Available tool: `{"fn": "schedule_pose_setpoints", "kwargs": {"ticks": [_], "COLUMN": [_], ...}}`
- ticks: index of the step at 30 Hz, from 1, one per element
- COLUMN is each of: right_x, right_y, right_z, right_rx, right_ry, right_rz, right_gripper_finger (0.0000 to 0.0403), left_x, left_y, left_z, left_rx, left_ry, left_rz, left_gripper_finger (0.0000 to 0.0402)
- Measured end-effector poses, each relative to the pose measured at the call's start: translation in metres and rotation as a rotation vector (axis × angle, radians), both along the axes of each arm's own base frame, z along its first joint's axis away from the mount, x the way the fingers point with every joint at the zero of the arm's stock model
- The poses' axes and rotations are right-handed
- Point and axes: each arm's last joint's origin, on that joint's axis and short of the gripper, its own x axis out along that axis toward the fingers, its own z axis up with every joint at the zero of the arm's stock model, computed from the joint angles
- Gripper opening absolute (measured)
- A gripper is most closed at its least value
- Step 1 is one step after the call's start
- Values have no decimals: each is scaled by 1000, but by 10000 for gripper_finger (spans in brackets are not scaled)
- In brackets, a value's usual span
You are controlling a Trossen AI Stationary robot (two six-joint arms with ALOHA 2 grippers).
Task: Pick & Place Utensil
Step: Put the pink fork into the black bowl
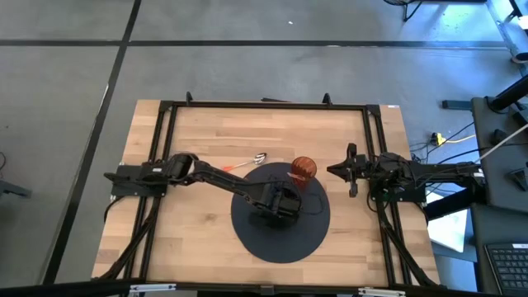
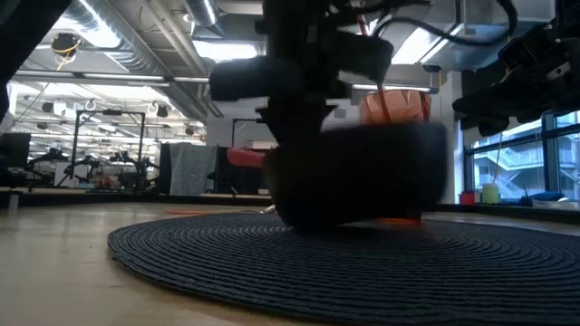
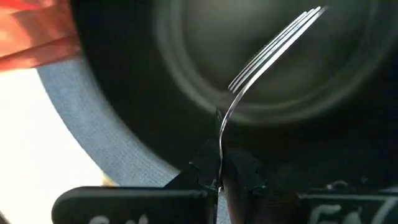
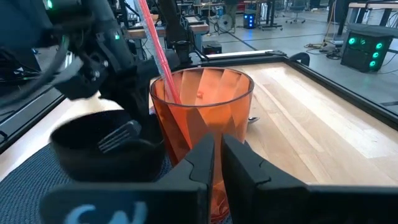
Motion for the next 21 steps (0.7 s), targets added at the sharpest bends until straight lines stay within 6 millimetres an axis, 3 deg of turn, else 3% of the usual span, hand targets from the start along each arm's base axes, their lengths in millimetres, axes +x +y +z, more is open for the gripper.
{"fn": "schedule_pose_setpoints", "kwargs": {"ticks": [8, 21], "right_x": [0, 0], "right_y": [0, 0], "right_z": [0, 0], "right_rx": [0, 0], "right_ry": [0, 0], "right_rz": [0, 0], "right_gripper_finger": [31, 31], "left_x": [1, 6], "left_y": [1, -7], "left_z": [-5, 16], "left_rx": [42, 30], "left_ry": [12, -55], "left_rz": [-11, -40], "left_gripper_finger": [4, 4]}}
